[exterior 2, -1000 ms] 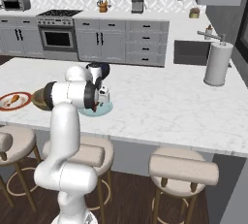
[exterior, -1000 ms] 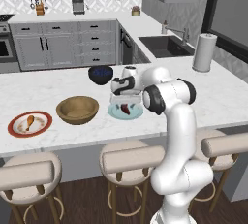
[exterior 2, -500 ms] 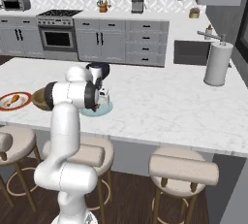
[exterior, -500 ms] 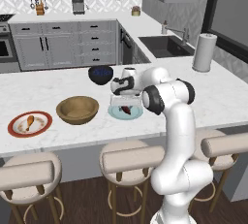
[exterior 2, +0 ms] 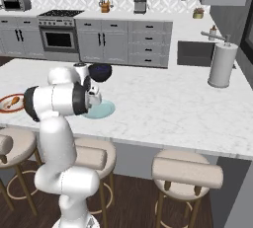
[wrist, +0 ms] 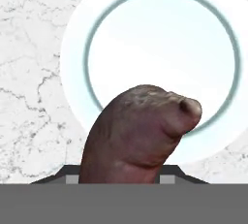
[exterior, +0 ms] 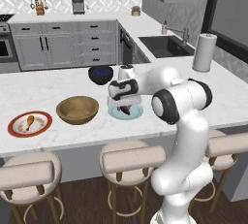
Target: Pick the chicken drumstick and potato from their plates and place them in the bowl. Then put the bowl in the fridge.
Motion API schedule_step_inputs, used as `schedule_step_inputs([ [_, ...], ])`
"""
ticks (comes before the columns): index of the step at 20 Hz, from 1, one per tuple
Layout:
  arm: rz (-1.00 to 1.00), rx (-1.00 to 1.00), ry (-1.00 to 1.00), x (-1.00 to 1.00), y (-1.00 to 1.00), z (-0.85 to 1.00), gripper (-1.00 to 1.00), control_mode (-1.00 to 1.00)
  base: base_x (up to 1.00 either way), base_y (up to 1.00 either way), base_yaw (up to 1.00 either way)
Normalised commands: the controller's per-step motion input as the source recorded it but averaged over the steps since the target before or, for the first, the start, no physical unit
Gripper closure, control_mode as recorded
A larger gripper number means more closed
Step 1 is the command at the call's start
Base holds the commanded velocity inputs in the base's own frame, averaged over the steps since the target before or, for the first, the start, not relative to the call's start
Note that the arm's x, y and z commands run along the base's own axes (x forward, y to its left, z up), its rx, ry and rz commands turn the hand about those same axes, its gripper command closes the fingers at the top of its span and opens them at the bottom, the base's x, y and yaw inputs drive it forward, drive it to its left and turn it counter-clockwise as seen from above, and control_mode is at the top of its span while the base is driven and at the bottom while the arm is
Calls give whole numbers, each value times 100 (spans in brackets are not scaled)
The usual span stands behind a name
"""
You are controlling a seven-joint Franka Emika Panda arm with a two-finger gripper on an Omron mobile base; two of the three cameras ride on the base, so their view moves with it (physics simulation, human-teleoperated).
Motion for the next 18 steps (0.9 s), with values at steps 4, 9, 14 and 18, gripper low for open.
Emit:
schedule_step_inputs([
  [4, 0, 2, -4, -72, 0, 100, 100, -100, 0, 0, 0],
  [9, 5, 14, 2, -47, 32, 100, 100, -100, 0, 0, 0],
  [14, 11, 13, 7, -18, 58, 77, 100, -100, 0, 0, 0],
  [18, 9, 0, 10, 10, 71, 24, 100, -100, 0, 0, 0],
])
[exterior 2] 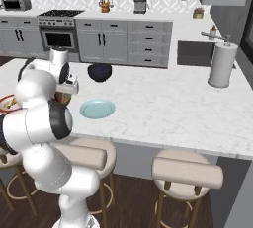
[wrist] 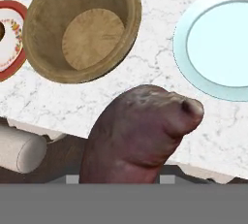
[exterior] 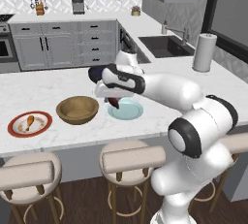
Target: Pick the chicken drumstick and potato from their plates and place them in the bowl. Then put the bowl in the fridge.
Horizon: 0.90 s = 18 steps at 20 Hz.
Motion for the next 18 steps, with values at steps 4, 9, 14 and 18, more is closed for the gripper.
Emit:
schedule_step_inputs([
  [4, 1, 0, 2, 18, 91, 0, 100, -100, 0, 0, 0],
  [9, -2, -7, 0, 52, 62, -19, 100, -100, 0, 0, 0],
  [14, -4, -10, 0, 61, 12, -45, 100, -100, 0, 0, 0],
  [18, -3, -1, -1, 47, 25, -23, 100, -100, 0, 0, 0],
])
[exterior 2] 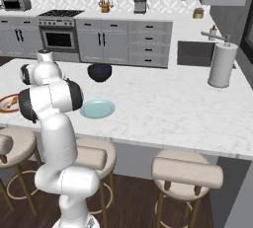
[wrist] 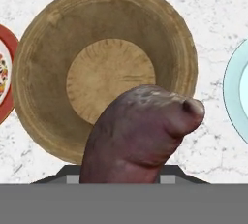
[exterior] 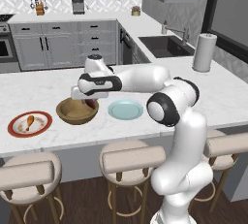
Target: Pick the chicken drumstick and potato from their plates and place them in the bowl. Then put the bowl in the fridge.
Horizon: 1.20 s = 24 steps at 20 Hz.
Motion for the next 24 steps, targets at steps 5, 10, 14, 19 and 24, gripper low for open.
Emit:
schedule_step_inputs([
  [5, -3, 0, 0, 12, 27, -4, 100, -100, 0, 0, 0],
  [10, 0, 6, 0, 0, 0, -28, 100, -100, 0, 0, 0],
  [14, 0, 5, 0, 0, 0, -43, 100, -100, 0, 0, 0],
  [19, 0, 4, 0, 6, 1, -31, 100, -100, 0, 0, 0],
  [24, 0, 0, 0, 22, 2, -14, -100, -100, 0, 0, 0],
])
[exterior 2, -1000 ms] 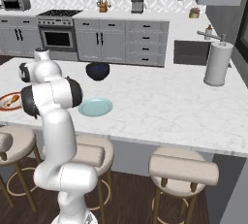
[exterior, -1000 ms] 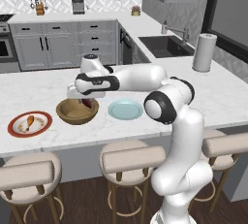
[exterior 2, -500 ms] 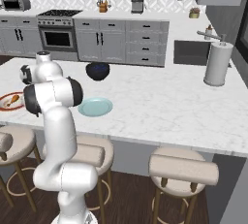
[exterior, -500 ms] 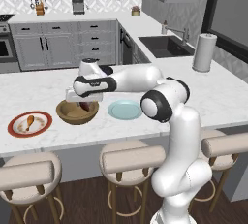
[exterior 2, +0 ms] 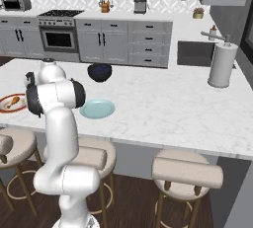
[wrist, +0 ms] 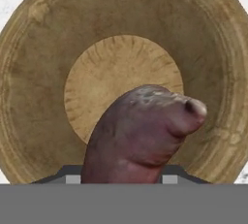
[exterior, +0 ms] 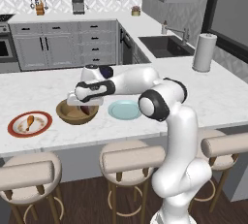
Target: Pick the chicken drumstick and potato from their plates and place them in the bowl. Then put the bowl in the fridge.
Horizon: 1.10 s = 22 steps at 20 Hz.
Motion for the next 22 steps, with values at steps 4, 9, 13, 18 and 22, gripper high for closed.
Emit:
schedule_step_inputs([
  [4, 0, 0, 0, 5, 0, -1, -100, -100, 0, 0, 0],
  [9, 0, 0, 0, 11, 0, 0, -100, -100, 0, 0, 0],
  [13, 0, 0, 0, -23, -3, 29, -100, -100, 0, 0, 0],
  [18, 0, 0, -5, -78, -41, 67, -100, -100, 0, 0, 0],
  [22, -2, 0, 5, -98, -91, 34, -100, -100, 0, 0, 0],
])
